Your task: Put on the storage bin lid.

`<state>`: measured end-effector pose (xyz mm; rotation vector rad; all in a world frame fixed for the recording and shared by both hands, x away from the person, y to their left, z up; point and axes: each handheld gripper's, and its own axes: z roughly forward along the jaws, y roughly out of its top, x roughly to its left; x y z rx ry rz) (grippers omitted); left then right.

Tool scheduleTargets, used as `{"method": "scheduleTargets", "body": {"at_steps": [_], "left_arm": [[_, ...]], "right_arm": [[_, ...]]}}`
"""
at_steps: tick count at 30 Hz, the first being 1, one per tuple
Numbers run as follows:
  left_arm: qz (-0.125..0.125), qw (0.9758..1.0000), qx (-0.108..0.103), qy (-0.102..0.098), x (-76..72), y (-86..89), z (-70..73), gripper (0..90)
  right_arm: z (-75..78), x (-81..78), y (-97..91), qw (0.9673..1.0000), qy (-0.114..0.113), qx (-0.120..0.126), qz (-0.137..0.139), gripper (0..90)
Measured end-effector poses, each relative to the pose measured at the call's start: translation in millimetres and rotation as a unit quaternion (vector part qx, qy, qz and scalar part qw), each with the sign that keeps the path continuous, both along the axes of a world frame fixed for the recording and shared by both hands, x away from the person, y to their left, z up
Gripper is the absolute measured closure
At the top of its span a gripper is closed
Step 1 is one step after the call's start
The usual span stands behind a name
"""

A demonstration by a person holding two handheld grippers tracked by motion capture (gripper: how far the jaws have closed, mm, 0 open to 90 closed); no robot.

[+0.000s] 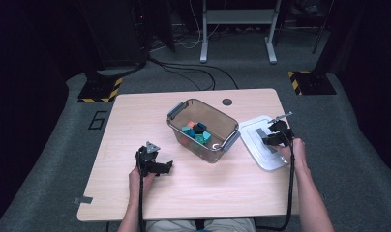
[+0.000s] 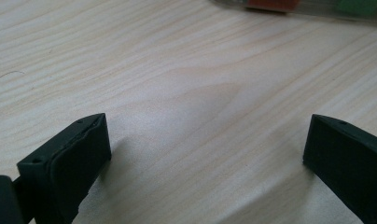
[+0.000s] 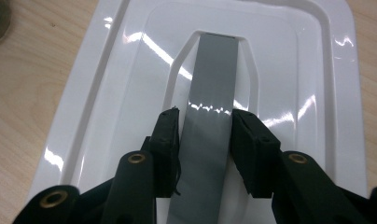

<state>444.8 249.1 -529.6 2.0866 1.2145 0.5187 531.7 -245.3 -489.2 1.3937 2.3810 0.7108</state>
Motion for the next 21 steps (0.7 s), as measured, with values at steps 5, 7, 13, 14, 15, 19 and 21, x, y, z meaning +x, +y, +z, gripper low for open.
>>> {"method": "scheduleTargets", "body": {"at_steps": [5, 7, 13, 14, 15, 19, 21], "left_arm": [[-0.001, 1.0, 0.001, 0.0, -0.2, 0.0, 0.3, 1.1], [-0.001, 1.0, 0.001, 0.0, -0.2, 0.1, 0.2, 1.1], [-0.001, 1.0, 0.001, 0.0, -0.2, 0.0, 0.2, 1.1], [-0.001, 1.0, 0.001, 0.001, -0.2, 0.0, 0.3, 1.1], [-0.001, 1.0, 0.001, 0.0, -0.2, 0.0, 0.3, 1.1], [-0.001, 1.0, 0.001, 0.0, -0.2, 0.1, 0.2, 1.1], [-0.001, 1.0, 0.001, 0.0, -0.2, 0.0, 0.2, 1.1]], "right_arm": [[-0.1, -0.3, -0.3, 1.0, -0.008, 0.0, -0.003, 66.6], [0.4, -0.2, 0.6, 0.9999, -0.012, -0.002, 0.001, 66.6], [5.7, -2.3, 4.9, 0.9998, -0.019, 0.001, 0.004, 66.7], [6.8, -2.7, 5.2, 0.9998, -0.02, 0.002, 0.006, 66.7], [8.1, -3.2, 5.7, 0.9998, -0.02, 0.0, 0.008, 66.7], [11.5, -4.3, 4.1, 0.9997, -0.018, 0.005, 0.012, 66.7], [15.5, -3.9, 2.0, 0.9997, -0.016, 0.015, 0.008, 66.7]]}}
